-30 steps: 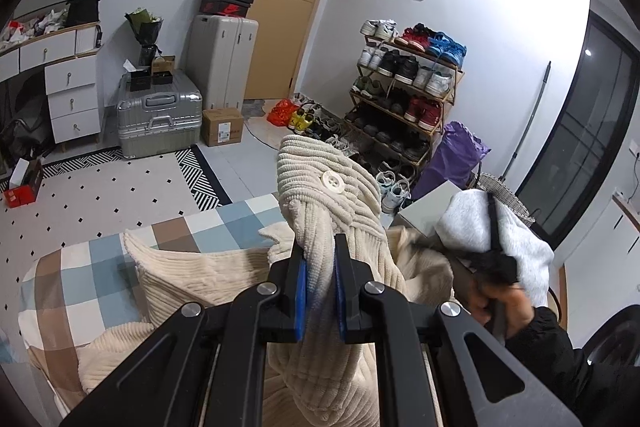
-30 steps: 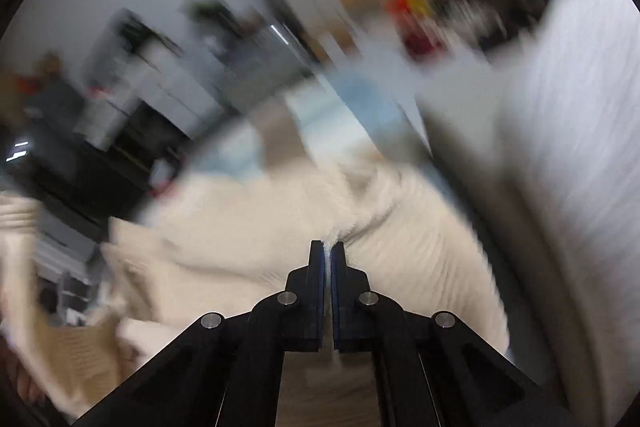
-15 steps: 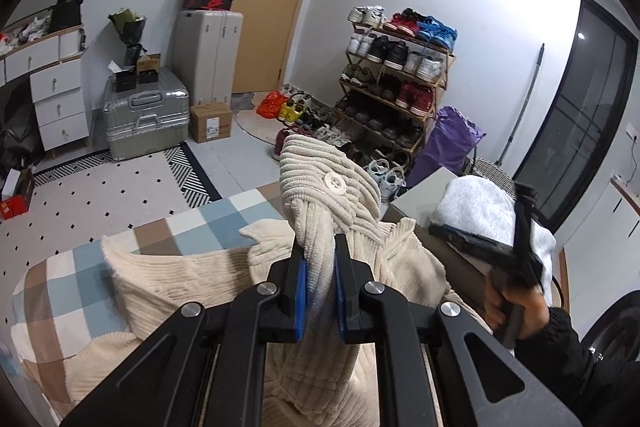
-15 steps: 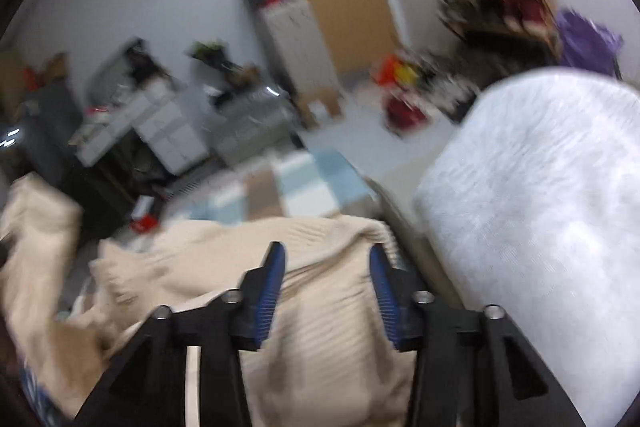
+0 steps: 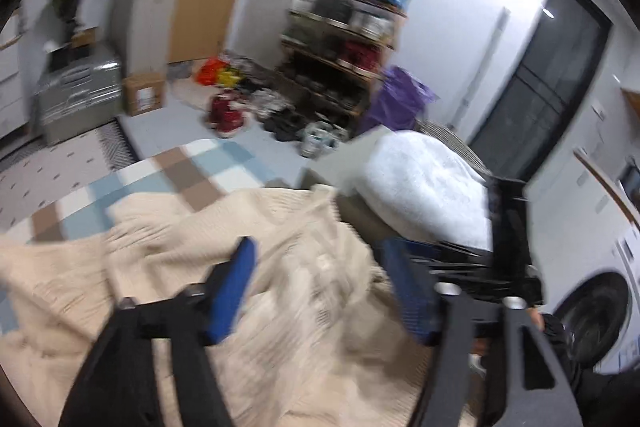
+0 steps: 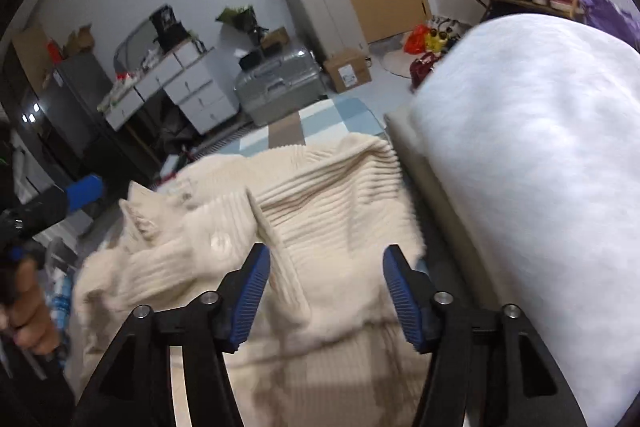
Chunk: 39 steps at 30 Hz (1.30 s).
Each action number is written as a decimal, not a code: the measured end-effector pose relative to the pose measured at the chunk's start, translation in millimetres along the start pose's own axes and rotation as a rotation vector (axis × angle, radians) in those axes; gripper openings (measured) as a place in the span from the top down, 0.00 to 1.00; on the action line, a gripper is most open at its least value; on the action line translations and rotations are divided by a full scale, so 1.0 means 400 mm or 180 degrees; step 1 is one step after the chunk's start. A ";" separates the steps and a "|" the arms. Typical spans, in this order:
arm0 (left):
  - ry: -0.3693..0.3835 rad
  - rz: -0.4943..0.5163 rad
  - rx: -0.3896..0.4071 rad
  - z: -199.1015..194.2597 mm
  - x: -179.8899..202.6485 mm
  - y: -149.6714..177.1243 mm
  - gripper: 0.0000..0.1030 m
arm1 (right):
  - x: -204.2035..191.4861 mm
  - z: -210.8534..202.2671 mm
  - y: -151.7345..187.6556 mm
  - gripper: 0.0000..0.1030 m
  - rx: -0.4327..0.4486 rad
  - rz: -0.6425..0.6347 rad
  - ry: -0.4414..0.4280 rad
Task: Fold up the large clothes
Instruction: 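Grasp the buttoned cuff with the right gripper and lift it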
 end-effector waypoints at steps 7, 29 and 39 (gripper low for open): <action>-0.0829 -0.0522 0.0259 -0.198 -0.165 0.087 0.25 | -0.122 0.093 0.001 0.41 -0.0079 -0.0142 -0.0702; -0.1876 -0.1260 -0.0119 -0.364 -0.317 0.454 0.01 | -0.110 0.202 0.050 0.63 -0.0659 0.0201 -0.0367; -0.2183 -0.0899 -0.0490 -0.267 -0.320 0.452 0.78 | -0.174 0.222 0.055 0.56 -0.0636 -0.0112 -0.0351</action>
Point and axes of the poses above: each gripper's, at about its wrist camera, not at the fingertips, and z roughly the way its jaws point, x to its right, y to its underside, the point moved 4 cm from there along z, roughly the way its jaws point, and after that the axes turned 3 degrees about -z, right-handed, at the moved point
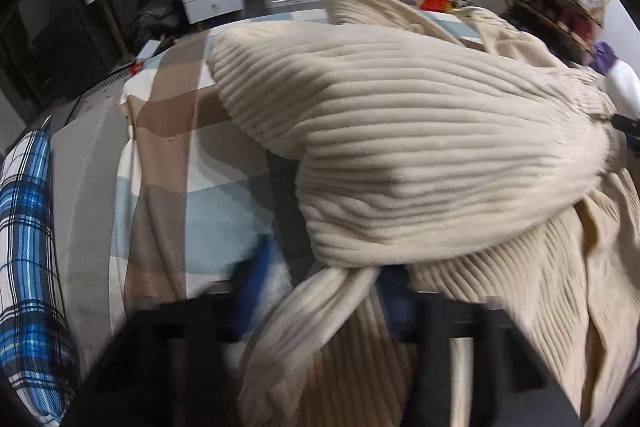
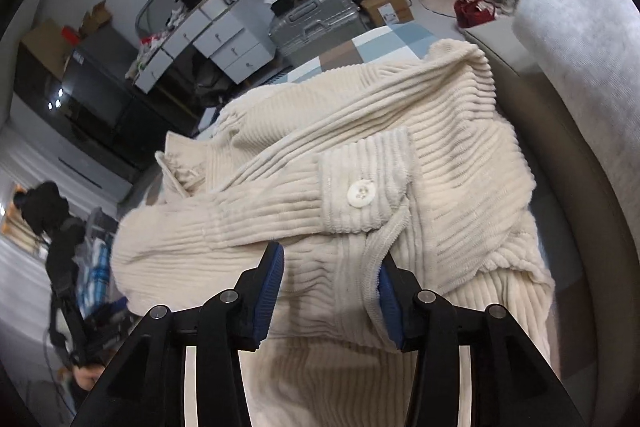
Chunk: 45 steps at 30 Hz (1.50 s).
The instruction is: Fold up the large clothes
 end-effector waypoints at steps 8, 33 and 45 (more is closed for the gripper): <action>0.0339 -0.0778 0.0261 -0.064 -0.129 0.031 0.90 | -0.175 -0.109 -0.022 0.91 0.0313 -0.0498 -0.0640; 0.0158 -0.0540 0.0610 -0.103 -0.040 -0.046 0.90 | -0.108 -0.032 0.050 0.86 -0.0059 -0.0332 -0.0156; -0.0689 -0.1077 0.0586 -0.181 -0.253 0.022 0.92 | -0.247 -0.028 0.027 0.90 0.0076 -0.0776 -0.0522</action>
Point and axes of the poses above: each gripper's, at about its wrist camera, not at the fingertips, and z roughly the way its jaws point, x to its right, y to its underside, the point moved 4 cm from there along z, roughly the way its jaws point, and after that the axes turned 3 degrees about -z, right-handed, at the moved point
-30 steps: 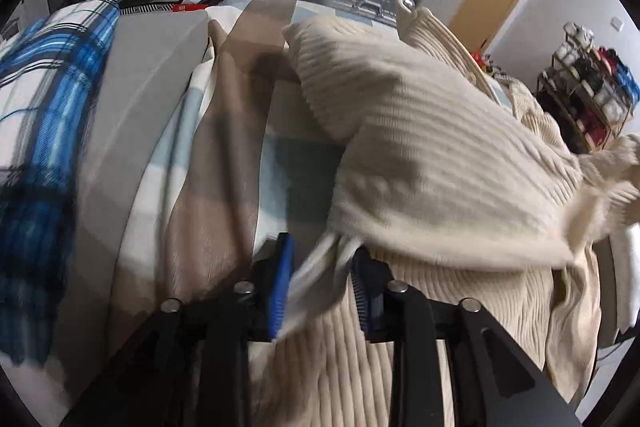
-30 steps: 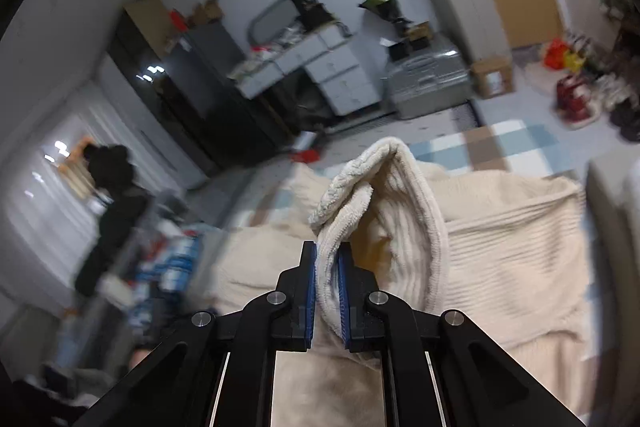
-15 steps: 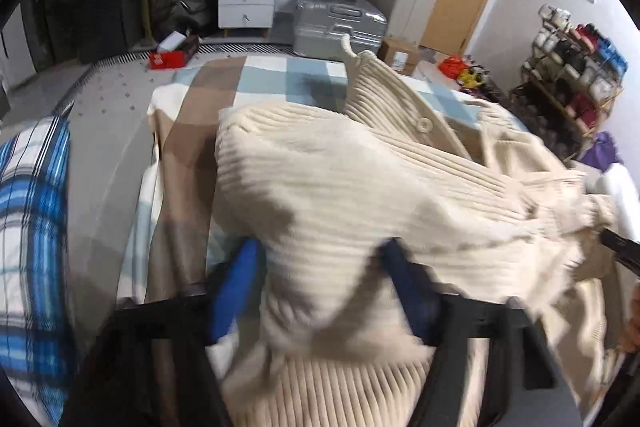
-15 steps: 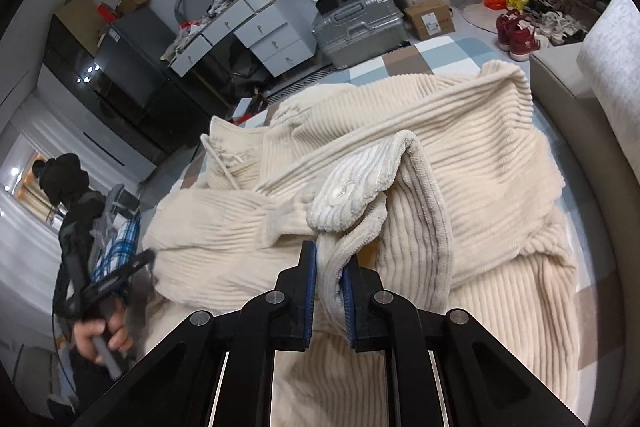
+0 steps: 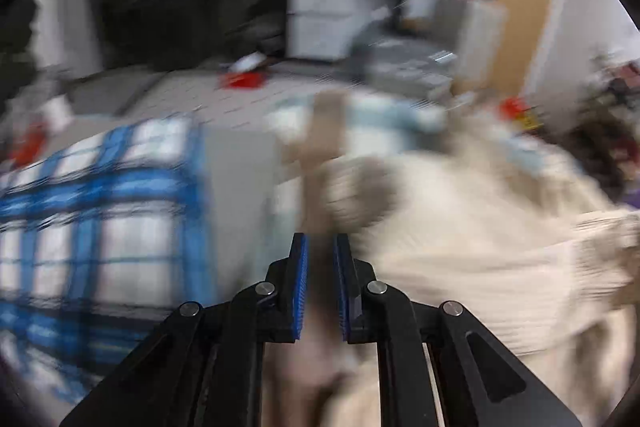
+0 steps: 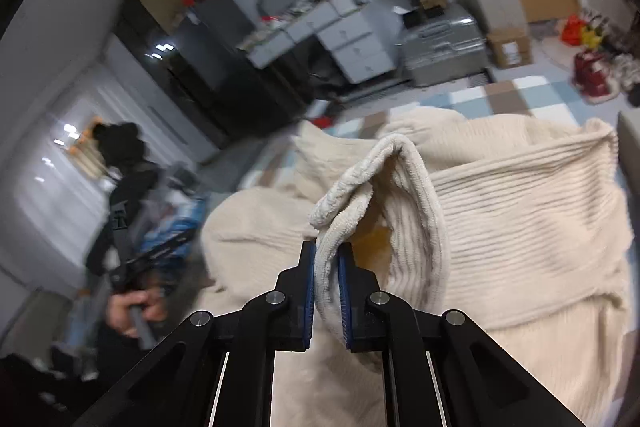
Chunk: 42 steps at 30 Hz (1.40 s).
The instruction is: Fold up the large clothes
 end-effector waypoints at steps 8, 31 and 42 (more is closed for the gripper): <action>0.1120 -0.0120 0.0019 -0.088 0.040 -0.003 0.27 | 0.091 0.060 0.052 0.64 -0.0367 0.0323 0.0236; 0.0506 -0.0097 -0.0089 0.096 0.071 -0.060 0.93 | -0.059 0.002 0.012 0.90 0.0154 -0.0350 -0.0053; 0.0383 -0.0133 -0.0135 0.027 0.062 -0.004 0.50 | 0.106 0.028 0.052 0.58 -0.0151 0.0531 -0.0042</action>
Point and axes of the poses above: each gripper's, at about its wrist camera, not at the fingertips, and z roughly the way its jaws point, x to its right, y to its underside, the point moved 4 cm from there along z, roughly the way its jaws point, and after that the axes turned 3 degrees about -z, right-handed, at the moved point
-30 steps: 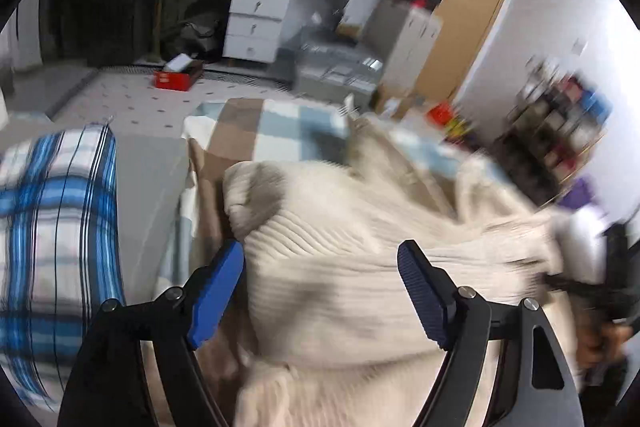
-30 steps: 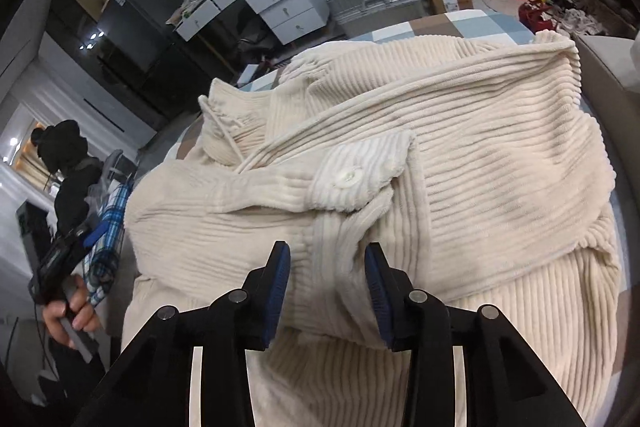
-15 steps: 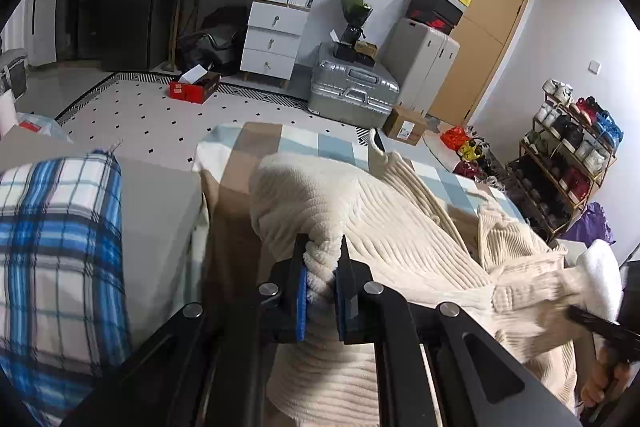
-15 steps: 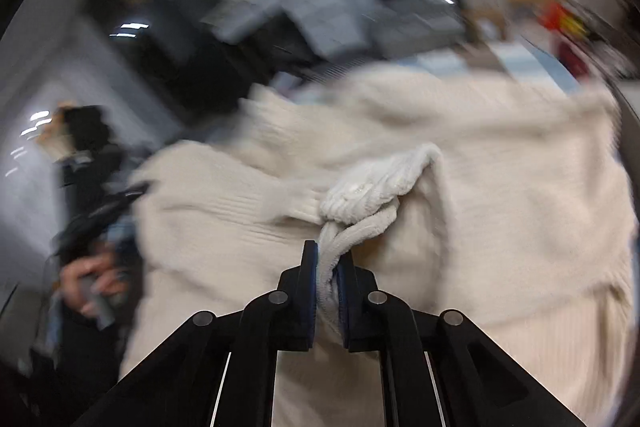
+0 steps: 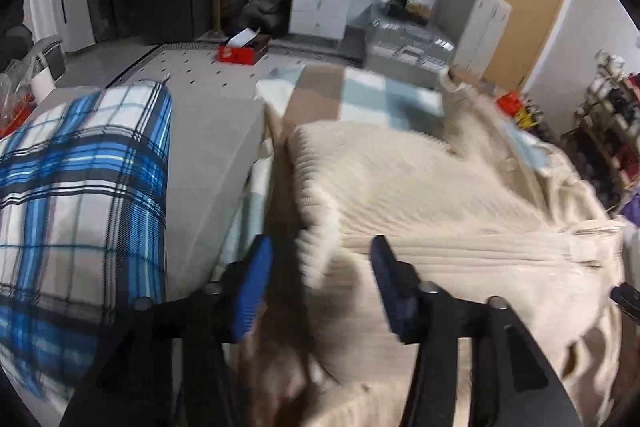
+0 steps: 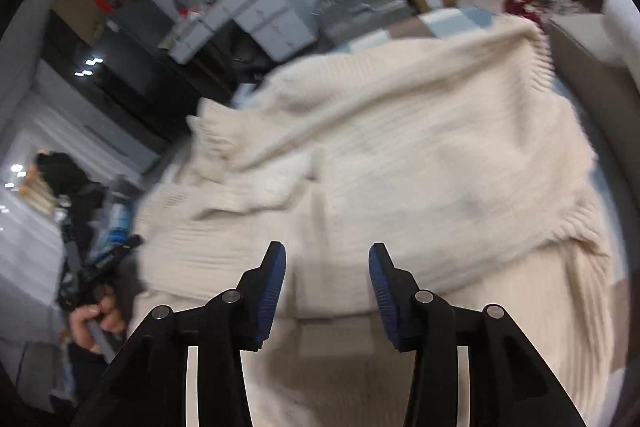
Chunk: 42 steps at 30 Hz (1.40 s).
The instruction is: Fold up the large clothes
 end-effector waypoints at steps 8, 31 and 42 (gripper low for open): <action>-0.0288 0.0918 -0.0170 0.049 0.059 0.071 0.32 | -0.025 0.143 -0.055 0.83 -0.0169 0.0225 -0.0111; 0.0426 0.0619 0.0191 0.006 0.173 -0.042 0.32 | -0.108 0.097 -0.195 0.47 0.0141 -0.0528 0.0503; 0.0387 0.0823 0.0108 0.098 0.208 0.061 0.32 | -0.142 0.410 -0.243 0.40 -0.0434 -0.0820 0.1065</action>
Point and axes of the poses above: each gripper's, at about its wrist camera, not at the fingertips, and z roughly the way its jaws point, x to its right, y to its underside, the point moved 4 cm from there along z, roughly the way its jaws point, and after that the axes turned 3 degrees about -z, right-handed, at the moved point
